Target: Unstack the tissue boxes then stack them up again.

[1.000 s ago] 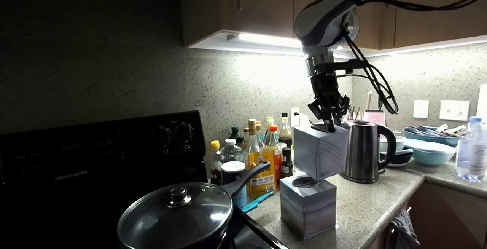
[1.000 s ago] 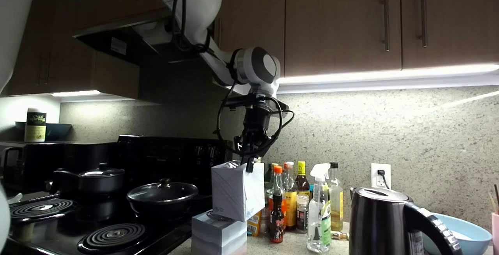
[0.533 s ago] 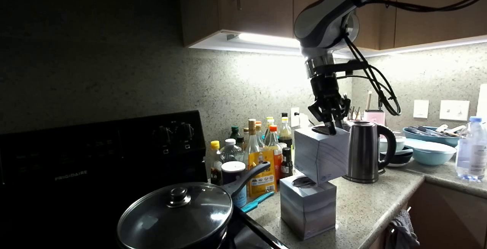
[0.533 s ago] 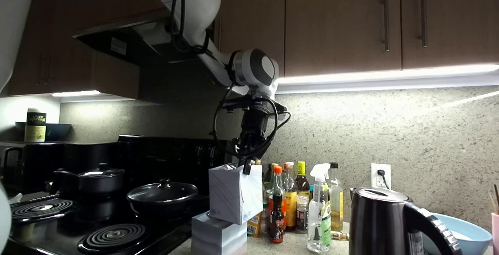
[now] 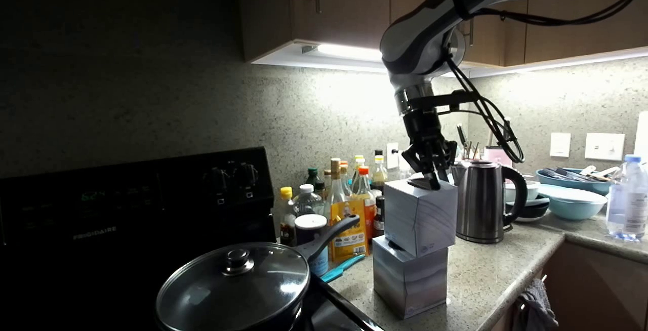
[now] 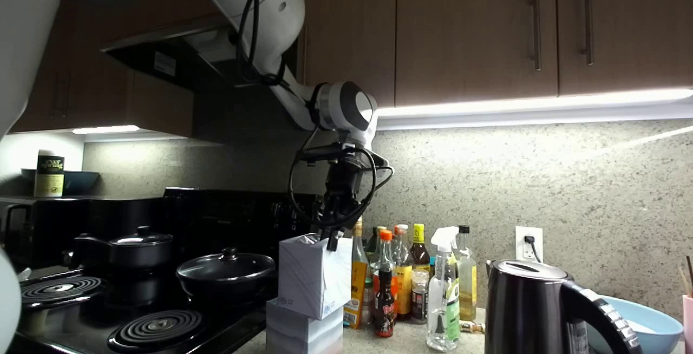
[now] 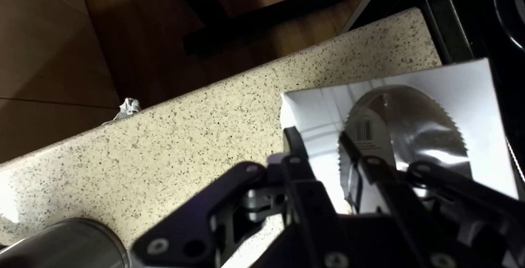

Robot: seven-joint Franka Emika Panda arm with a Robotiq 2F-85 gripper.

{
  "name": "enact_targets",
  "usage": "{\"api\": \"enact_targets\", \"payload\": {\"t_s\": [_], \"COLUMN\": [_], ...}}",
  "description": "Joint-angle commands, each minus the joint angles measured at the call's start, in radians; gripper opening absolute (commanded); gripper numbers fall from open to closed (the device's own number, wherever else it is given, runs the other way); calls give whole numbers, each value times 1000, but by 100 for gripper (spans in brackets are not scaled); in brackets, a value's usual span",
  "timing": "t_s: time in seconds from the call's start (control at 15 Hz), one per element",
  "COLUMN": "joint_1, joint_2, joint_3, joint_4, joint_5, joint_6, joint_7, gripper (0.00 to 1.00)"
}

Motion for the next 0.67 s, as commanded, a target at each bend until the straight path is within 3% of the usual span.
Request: {"api": "enact_targets", "payload": {"t_s": [0.0,0.6], "joint_1": [3,7], "joint_2": [15,29], "joint_3": [7,15], "joint_4": [7,34], "joint_5": [18,70], "joint_6": [21,6], "joint_7": [11,11], "gripper": [7,7]}}
